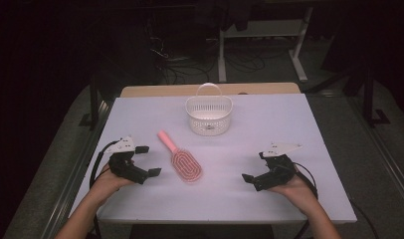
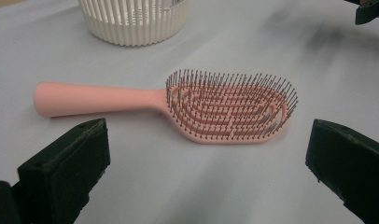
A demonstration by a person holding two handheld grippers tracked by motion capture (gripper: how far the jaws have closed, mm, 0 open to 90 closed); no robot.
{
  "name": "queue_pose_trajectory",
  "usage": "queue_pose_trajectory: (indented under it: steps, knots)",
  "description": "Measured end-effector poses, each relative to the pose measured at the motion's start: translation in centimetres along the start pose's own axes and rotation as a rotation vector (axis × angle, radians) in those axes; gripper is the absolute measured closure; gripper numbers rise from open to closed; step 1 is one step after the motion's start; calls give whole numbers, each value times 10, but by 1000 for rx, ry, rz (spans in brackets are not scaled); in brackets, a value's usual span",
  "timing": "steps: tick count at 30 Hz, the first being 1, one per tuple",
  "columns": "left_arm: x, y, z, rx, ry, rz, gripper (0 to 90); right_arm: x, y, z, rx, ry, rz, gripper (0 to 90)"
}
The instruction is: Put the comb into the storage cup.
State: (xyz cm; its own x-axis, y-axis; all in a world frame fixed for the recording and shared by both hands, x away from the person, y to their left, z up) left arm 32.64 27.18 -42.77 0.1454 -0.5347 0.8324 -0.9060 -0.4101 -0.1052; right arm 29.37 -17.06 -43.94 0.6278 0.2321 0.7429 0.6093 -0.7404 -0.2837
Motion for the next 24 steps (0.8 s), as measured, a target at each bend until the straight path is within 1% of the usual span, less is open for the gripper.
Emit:
queue_pose_trajectory:
  steps: [8, 13, 24]
  knots:
    - [6, -6, 0, 9, 16, -3, 0, 0, 0, -1, 3, 1, -3, 6]
    - [10, -8, 0, 11, 22, 4, 0, 0, 0, 0, 5, -1, -2, 6]
    - [20, -13, 5, 5, 36, 14, 0, 0, 0, 1, 6, -2, 4, 6]
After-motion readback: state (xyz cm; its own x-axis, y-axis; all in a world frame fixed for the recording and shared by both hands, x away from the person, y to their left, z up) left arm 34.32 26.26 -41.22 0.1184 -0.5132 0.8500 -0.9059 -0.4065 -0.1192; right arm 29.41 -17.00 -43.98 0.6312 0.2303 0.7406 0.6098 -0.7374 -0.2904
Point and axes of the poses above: each handheld gripper's, and its own axes: z roughly forward along the jaws, x roughly out of its top, y roughly to its right, the point moved 1 cm from there along z, roughly forward along the jaws, and after that the axes turned 14 degrees about z, right-handed, at the moved point
